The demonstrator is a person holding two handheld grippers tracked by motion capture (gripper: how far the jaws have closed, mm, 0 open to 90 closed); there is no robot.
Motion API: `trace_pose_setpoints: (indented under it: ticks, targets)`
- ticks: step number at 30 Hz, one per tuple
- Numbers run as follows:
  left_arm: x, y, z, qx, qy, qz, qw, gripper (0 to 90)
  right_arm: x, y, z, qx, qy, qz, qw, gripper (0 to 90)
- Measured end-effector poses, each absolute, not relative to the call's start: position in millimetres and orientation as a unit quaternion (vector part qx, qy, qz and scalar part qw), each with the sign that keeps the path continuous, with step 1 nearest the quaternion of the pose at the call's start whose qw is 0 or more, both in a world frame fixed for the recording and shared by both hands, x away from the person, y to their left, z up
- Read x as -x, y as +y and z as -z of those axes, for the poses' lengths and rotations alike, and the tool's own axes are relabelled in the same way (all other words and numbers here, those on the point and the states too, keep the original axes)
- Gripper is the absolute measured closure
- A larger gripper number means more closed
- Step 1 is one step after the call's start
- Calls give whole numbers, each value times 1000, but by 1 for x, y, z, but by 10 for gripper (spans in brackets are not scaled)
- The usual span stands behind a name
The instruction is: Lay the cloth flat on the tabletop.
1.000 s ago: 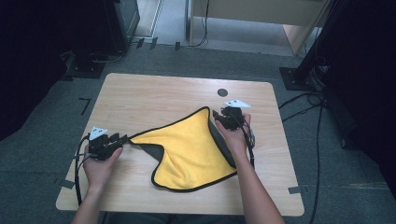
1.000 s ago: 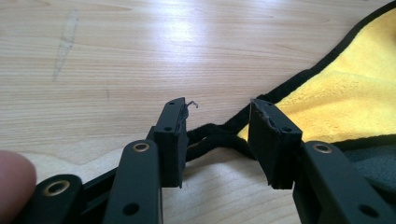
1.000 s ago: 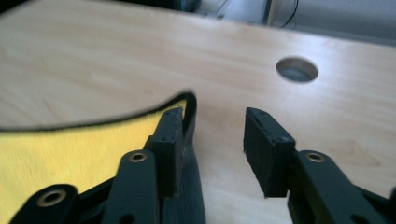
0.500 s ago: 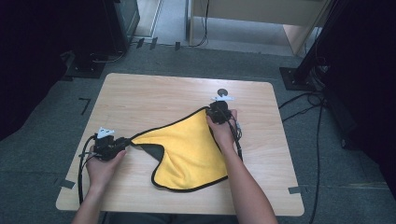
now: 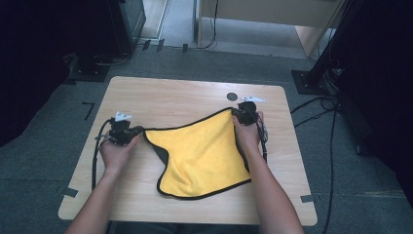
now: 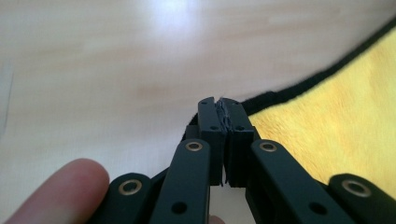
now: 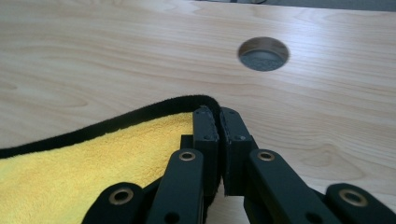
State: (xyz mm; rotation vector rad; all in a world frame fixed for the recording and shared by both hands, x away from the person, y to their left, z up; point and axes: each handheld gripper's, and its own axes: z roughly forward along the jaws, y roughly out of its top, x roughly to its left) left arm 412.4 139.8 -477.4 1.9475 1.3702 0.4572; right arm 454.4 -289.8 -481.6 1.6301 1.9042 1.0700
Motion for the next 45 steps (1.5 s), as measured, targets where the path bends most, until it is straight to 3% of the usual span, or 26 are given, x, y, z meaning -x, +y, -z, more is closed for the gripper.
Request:
trace_pose_setpoints:
  ticks: [6,7,9,12,23,33,38,43,45]
  targets:
    - [-466,117,467,-749,534,-193,343,875,-458,-319,484,-619,652,-385,209,832]
    - [-470,116,468,-743,542,-194,342,845,-457,-324,486,-619,653,-384,206,781]
    - [-473,117,469,-727,562,-195,342,702,-455,-333,487,-618,656,-382,202,674]
    - [-467,123,469,-710,581,-191,350,588,-446,-346,484,-615,654,-388,209,584]
    - [-377,121,485,-744,532,-177,363,525,-377,-352,484,-586,688,-392,171,529]
    - [-294,114,498,-767,499,-138,378,484,-302,-344,491,-568,704,-395,159,510]
    - [-261,110,504,-780,485,-144,369,458,-272,-348,491,-575,706,-379,168,508]
    - [-243,100,510,-807,460,-157,335,415,-246,-347,503,-582,716,-348,165,571]
    - [-237,97,511,-814,448,-180,324,405,-238,-347,507,-583,720,-339,164,661]
